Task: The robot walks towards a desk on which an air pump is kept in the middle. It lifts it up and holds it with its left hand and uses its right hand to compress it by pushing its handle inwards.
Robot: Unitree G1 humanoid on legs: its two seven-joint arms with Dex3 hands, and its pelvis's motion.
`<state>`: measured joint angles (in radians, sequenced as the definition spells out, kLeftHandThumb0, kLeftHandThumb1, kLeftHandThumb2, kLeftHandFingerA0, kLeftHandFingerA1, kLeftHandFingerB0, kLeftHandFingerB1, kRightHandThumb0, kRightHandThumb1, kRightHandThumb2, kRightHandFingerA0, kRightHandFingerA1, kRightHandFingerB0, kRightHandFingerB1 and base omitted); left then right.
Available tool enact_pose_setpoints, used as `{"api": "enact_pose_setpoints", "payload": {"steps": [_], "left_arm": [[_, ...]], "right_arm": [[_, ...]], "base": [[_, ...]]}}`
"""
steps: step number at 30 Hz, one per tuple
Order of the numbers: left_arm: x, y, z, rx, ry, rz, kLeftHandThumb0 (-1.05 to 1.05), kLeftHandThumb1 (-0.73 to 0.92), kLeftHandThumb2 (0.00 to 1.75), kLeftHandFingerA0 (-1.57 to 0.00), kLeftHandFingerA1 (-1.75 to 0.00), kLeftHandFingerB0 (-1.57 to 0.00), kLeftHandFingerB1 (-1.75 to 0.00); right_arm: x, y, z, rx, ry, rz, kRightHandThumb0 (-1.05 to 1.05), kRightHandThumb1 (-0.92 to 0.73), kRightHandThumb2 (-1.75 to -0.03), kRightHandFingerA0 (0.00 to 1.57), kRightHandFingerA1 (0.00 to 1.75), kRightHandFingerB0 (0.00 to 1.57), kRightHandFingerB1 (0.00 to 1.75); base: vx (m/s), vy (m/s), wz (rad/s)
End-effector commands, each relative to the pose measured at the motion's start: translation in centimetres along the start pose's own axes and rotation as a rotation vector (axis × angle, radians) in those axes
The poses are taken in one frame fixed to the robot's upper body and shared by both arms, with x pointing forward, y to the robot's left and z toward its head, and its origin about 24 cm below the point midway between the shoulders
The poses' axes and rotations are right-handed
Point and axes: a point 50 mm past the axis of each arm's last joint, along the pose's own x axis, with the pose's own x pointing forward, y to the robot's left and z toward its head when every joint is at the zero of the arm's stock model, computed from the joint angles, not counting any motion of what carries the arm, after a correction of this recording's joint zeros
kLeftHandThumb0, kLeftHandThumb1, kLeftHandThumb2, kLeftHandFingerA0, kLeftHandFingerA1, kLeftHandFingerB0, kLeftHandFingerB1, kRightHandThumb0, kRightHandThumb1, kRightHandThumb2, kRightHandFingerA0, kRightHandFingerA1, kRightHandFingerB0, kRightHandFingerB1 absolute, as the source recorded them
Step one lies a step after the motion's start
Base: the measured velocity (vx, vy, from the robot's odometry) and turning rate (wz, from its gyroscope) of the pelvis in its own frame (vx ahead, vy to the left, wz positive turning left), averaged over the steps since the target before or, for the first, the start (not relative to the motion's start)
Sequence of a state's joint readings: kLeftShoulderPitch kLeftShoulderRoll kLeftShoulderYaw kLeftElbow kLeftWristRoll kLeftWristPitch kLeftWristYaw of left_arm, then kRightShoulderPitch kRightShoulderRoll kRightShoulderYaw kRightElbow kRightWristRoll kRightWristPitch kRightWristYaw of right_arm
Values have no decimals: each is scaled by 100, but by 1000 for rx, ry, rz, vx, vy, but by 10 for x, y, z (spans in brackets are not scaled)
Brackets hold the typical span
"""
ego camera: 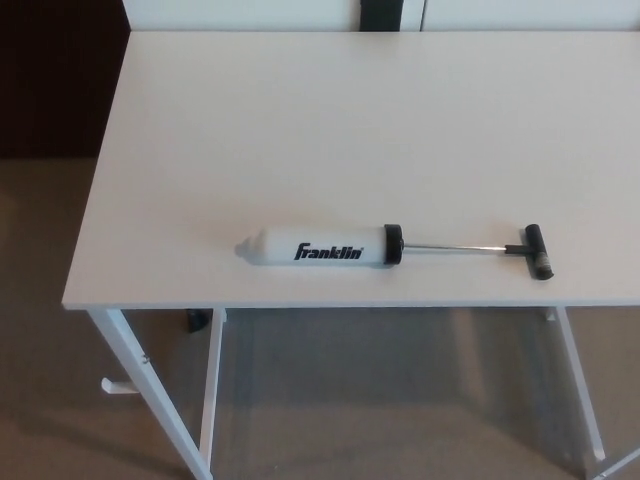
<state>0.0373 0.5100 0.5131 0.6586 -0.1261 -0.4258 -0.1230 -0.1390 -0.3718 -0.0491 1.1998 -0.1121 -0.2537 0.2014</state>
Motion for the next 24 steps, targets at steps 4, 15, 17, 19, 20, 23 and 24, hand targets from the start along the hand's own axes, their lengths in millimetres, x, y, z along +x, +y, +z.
{"api": "enact_pose_setpoints", "payload": {"steps": [4,15,17,19,20,23,24], "left_arm": [[1,-21,279,160,-915,-187,-73,54,57,-26,-30,-28,-31],[2,-113,317,339,-896,-609,-60,39,69,-7,-32,-11,-29],[4,-132,319,381,-885,-640,-31,18,80,-1,-49,0,-47],[4,-141,320,388,-886,-662,-32,19,82,-1,-49,0,-48],[5,-147,320,391,-887,-678,-32,19,82,-1,-49,0,-48],[8,-169,321,421,-844,-736,-61,42,53,-6,-27,-10,-25],[8,-177,322,438,-824,-753,-61,42,53,-6,-27,-10,-25]], "right_arm": [[3,-7,9,6,-10,-14,-30,-55,-107,7,50,6,49],[4,-4,12,18,-16,-13,-29,-56,-108,7,50,7,49],[4,-4,11,25,-18,-12,-29,-57,-108,7,50,7,49],[4,-4,11,26,-18,-12,-30,-56,-108,7,50,6,49],[4,-4,12,27,-18,-12,-30,-56,-108,7,50,6,49],[5,-4,12,23,-16,-13,-30,-55,-107,7,50,6,49],[5,-4,12,19,-16,-14,-30,-55,-107,7,50,6,49]], "base": [[0,0,0],[0,0,0],[0,0,0],[0,0,0],[0,0,0],[0,0,0],[0,0,0]]}}
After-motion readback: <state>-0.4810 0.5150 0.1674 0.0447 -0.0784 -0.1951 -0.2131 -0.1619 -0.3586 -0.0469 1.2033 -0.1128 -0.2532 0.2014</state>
